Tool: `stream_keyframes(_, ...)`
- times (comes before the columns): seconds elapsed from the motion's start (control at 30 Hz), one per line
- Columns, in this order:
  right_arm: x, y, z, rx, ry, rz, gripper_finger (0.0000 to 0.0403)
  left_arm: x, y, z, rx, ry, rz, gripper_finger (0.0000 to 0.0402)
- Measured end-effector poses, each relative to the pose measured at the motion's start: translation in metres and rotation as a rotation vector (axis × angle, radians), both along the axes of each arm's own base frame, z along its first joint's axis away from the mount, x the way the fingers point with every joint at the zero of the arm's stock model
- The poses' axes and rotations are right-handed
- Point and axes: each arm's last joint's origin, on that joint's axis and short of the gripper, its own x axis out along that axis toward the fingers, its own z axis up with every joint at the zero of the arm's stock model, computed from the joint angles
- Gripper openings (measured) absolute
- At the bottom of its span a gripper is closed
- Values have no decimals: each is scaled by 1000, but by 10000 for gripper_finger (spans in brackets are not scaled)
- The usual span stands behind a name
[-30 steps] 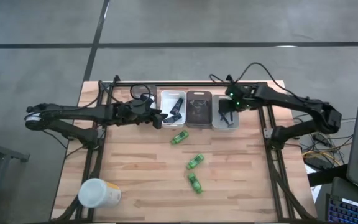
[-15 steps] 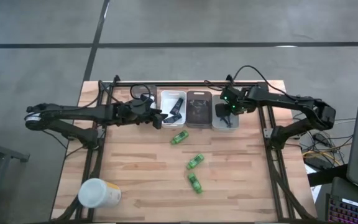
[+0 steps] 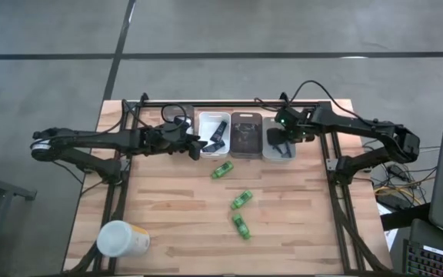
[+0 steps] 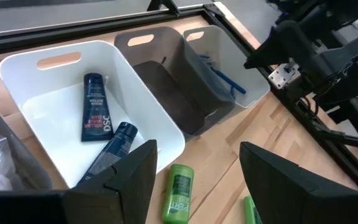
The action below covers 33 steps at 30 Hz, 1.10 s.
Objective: Pick & Place Travel size toiletries
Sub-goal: Put the top shampoo into the right black bin
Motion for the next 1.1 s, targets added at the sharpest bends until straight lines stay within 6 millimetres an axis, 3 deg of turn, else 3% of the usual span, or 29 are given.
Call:
stream_keyframes(0.23,15,25,2,-7,-52,104,213,-4,-1,-7,-7,80,-6,234)
stream_keyframes(0.57,43,82,11,-80,-249,191,229,-4,-10,-12,-63,136,-147,234)
stream_keyframes(0.87,47,126,20,-133,-382,165,254,8,-22,-27,-65,205,-198,234)
stream_keyframes(1.1,44,141,32,-222,-451,104,275,24,-35,-53,-45,320,-276,234)
